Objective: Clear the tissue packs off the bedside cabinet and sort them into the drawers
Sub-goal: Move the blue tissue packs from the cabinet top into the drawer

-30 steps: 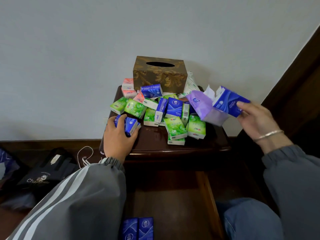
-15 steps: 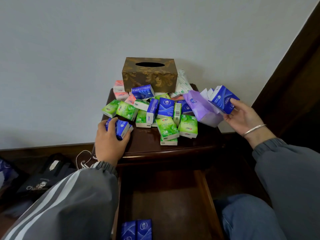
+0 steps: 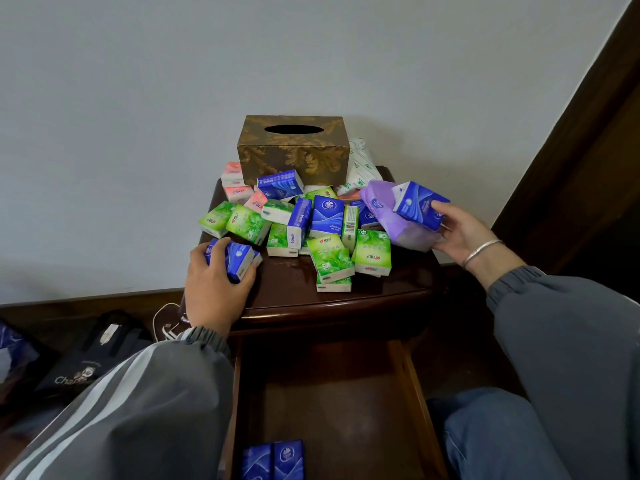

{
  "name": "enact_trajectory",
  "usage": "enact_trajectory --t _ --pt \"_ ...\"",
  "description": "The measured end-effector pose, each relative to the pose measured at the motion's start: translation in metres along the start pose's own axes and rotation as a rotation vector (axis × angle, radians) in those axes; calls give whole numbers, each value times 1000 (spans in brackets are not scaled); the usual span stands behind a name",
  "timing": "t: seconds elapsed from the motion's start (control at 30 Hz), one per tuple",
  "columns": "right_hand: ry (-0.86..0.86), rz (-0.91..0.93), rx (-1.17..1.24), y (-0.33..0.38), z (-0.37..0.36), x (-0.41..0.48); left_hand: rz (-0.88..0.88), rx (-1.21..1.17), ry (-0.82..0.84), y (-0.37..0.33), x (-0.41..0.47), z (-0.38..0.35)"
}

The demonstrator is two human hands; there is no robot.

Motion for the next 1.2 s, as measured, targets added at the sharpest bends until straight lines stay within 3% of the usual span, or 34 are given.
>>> enact_trajectory --t 0.27,0.6,0.77,0.9,1.2 --pt "-102 88 60 -4 6 -1 -1 0 2 1 1 0" --pt "28 246 302 46 -9 -30 9 -3 9 0 0 0" --pt "178 222 283 56 -89 -30 7 -3 6 0 0 1" --pt "179 109 213 18 -138 -18 2 -16 -4 0 -1 3" --pt "173 75 272 1 -118 -8 -7 -5 -27 1 -2 2"
Point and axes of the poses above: each hand's wrist, its own x-axis towards the middle knuckle, its own z-axis out of the back of the hand, y = z × x, the point moved 7 cm from there along x, towards the middle knuckle, and after that the axes turned 7 degrees about y, right-handed, at the moved point
